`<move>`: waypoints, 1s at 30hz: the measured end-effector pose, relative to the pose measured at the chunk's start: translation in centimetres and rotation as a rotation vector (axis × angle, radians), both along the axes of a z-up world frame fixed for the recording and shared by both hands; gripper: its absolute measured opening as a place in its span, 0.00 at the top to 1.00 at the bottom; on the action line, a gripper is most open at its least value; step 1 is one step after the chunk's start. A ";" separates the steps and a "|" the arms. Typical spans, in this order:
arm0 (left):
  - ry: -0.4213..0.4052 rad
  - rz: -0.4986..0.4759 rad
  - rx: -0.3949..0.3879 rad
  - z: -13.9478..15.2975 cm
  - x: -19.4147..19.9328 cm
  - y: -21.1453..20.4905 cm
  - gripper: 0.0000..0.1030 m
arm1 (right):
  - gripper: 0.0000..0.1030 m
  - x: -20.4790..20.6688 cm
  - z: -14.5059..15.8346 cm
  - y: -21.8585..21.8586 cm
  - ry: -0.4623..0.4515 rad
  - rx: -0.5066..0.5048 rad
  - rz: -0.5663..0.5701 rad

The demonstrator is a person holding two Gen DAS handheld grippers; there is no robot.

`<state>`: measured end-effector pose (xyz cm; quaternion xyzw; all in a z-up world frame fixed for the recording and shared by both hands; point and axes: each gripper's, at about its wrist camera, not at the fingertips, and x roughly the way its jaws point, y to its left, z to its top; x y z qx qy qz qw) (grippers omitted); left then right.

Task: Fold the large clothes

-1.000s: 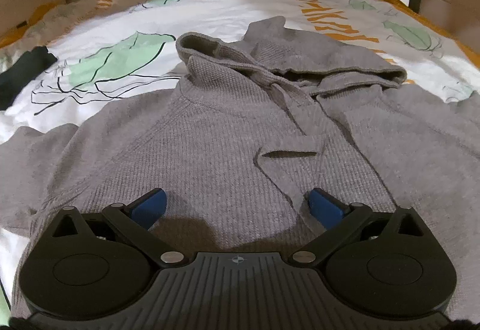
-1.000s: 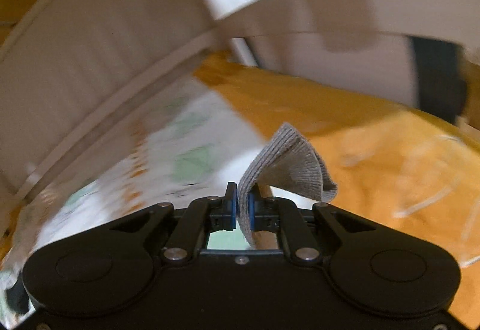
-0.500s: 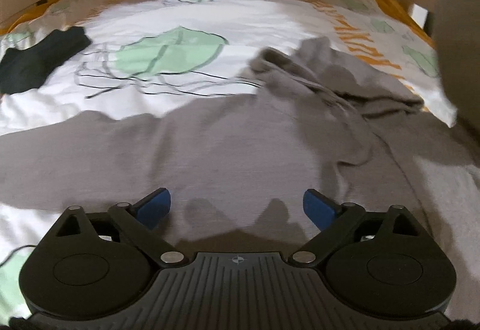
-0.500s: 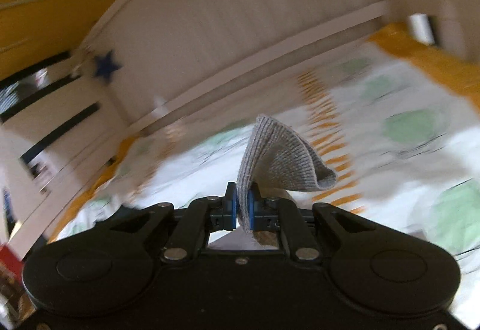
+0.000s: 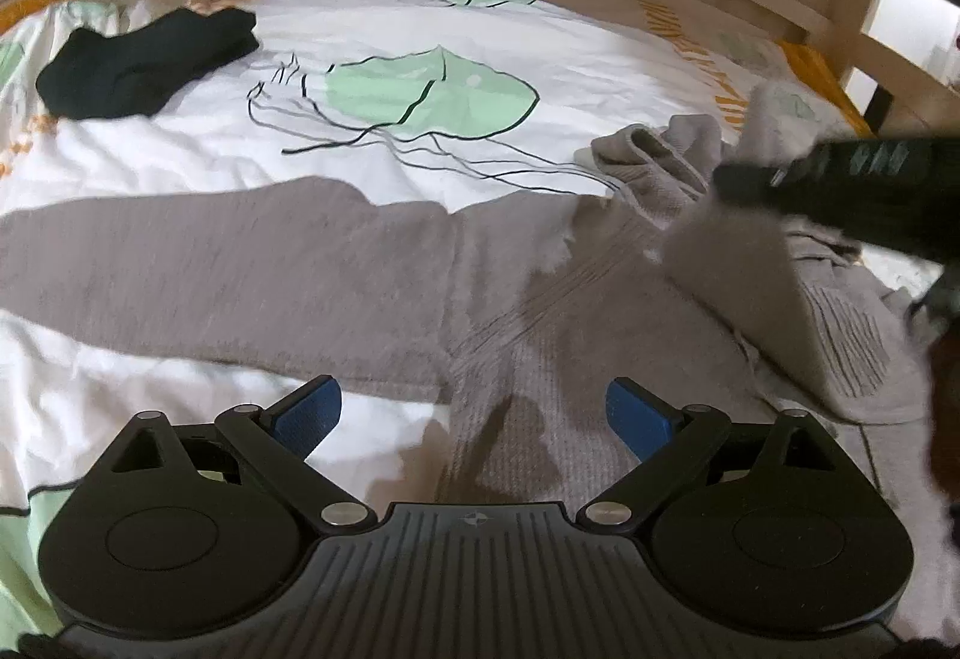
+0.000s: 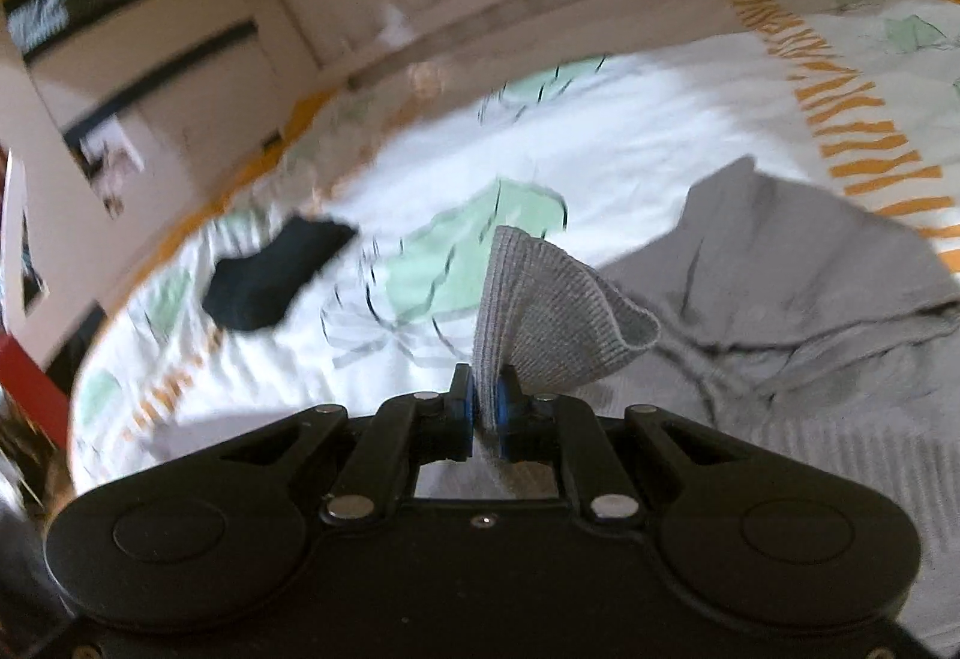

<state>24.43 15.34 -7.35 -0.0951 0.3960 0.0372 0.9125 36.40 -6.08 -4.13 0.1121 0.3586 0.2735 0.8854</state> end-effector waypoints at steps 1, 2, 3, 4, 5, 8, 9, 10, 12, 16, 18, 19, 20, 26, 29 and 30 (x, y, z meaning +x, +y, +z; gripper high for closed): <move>-0.002 0.000 -0.011 0.0 -0.2 0.3 0.07 | 0.83 -0.4 -0.4 0.4 -0.010 -0.019 0.012; -0.004 -0.001 -0.020 0.0 -0.2 0.4 0.07 | 0.77 -0.7 -0.8 0.8 -0.019 -0.032 0.028; -0.007 -0.002 -0.032 0.0 -0.2 0.6 0.07 | 0.76 -0.9 -1.1 1.0 -0.027 -0.044 0.046; -0.012 -0.005 -0.042 0.1 -0.1 0.7 0.07 | 0.73 -1.3 -1.3 1.1 -0.036 -0.057 0.060; -0.016 -0.007 -0.052 0.2 -0.1 0.7 0.07 | 0.57 -1.7 -1.4 1.0 -0.046 -0.067 0.071; -0.031 -0.016 -0.085 0.6 0.4 0.8 0.07 | 0.36 -2.7 -1.2 -0.3 -0.078 -0.057 0.098; -0.037 -0.018 -0.092 0.7 0.6 0.7 0.07 | 0.37 -3.1 -1.2 -0.8 -0.085 -0.058 0.097; -0.041 -0.021 -0.095 0.8 0.8 0.5 0.07 | 0.37 -3.4 -1.2 -1.8 -0.090 -0.067 0.092; -0.047 -0.036 -0.095 1.0 1.4 -0.1 0.07 | 0.37 -3.8 -1.4 -3.5 -0.093 -0.082 0.075; -0.045 -0.060 -0.072 0.9 2.5 -1.6 0.07 | 0.37 -4.5 -2.1 -8.0 -0.064 -0.081 0.004; -0.043 -0.077 -0.051 0.5 3.1 -2.7 0.07 | 0.37 -5.0 -2.6 -10.4 -0.046 -0.079 -0.043; -0.037 -0.085 -0.033 0.1 3.5 -3.2 0.07 | 0.37 -5.0 -2.8 -11.4 -0.035 -0.084 -0.063; -0.028 -0.088 -0.020 -0.2 3.8 -3.6 0.07 | 0.37 -5.2 -3.2 -12.6 -0.021 -0.096 -0.093; 0.072 -0.080 0.061 -3.6 5.6 -4.9 0.05 | 0.44 -6.0 -5.4 -19.9 0.079 -0.155 -0.349; 0.064 -0.096 0.095 -4.2 5.4 -5.0 0.03 | 0.48 -6.7 -5.0 -22.2 0.092 -0.072 -0.379; 0.068 -0.096 0.091 -4.2 5.4 -4.9 0.03 | 0.45 -7.1 -4.5 -22.6 0.088 -0.053 -0.385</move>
